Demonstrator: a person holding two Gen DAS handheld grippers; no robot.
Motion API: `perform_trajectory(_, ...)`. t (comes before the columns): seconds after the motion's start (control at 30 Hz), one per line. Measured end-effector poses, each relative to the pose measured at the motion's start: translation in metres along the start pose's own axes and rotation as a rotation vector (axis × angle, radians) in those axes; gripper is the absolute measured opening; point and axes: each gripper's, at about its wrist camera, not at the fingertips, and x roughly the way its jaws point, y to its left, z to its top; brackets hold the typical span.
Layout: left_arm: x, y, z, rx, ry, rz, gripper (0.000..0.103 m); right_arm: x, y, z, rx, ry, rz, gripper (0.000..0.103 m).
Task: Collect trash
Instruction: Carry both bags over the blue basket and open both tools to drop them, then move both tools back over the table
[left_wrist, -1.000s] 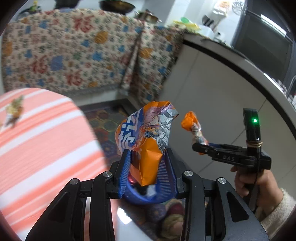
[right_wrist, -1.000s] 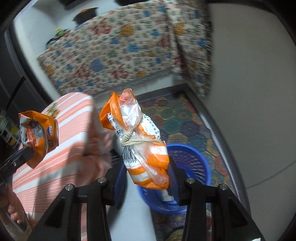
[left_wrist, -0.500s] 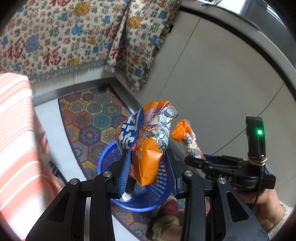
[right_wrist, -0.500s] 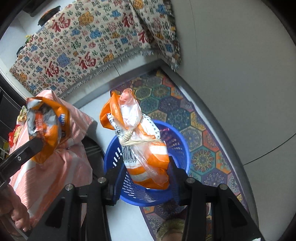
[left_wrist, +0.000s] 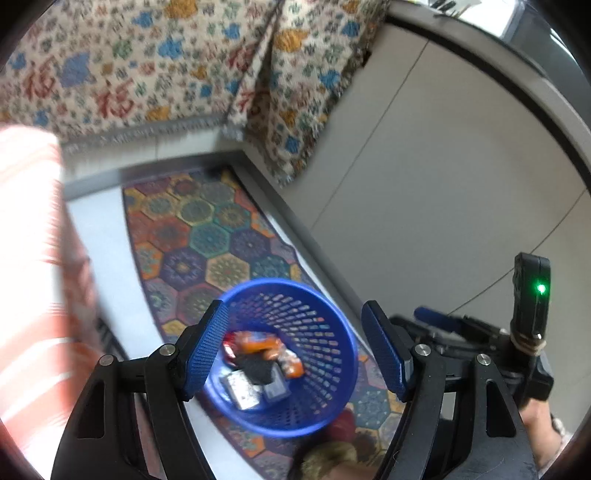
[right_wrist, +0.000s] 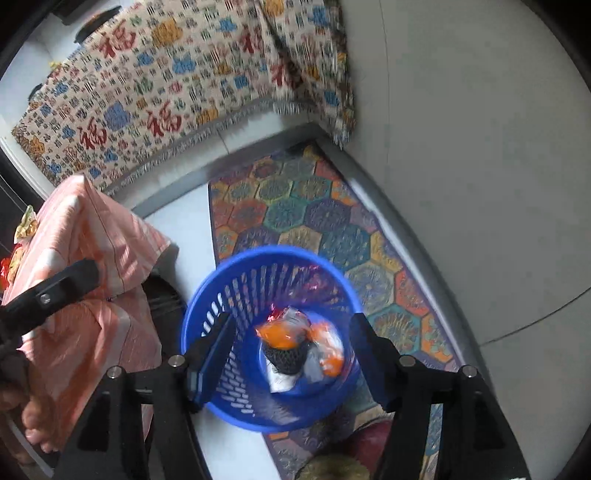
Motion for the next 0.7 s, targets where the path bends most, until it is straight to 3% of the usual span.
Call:
perform_trajectory(0.13,-0.059,0.006,0.001,0.036,-0.047,0.043,0.083,-0.030,0.019,0.009,-0.060,-0.118,-0.026,0.065)
perform_trajectory(0.3,-0.137,0.040,-0.025,0.082,-0.104,0.186,0.096,-0.063,0.069,0.009,-0.175,-0.230,-0.045,0.072)
perform_trajectory(0.37,-0.162,0.071,-0.043,0.069,-0.100,0.286,0.096,-0.072,0.096,0.007,-0.230,-0.253,-0.041,0.075)
perform_trajectory(0.53,-0.206,0.160,-0.075,-0.025,-0.081,0.501,0.096,-0.083,0.199,-0.013,-0.417,-0.224,0.059,0.075)
perform_trajectory(0.7,-0.232,0.238,-0.092,-0.127,-0.059,0.627,0.096,-0.070,0.313,-0.044,-0.559,-0.108,0.214,0.075)
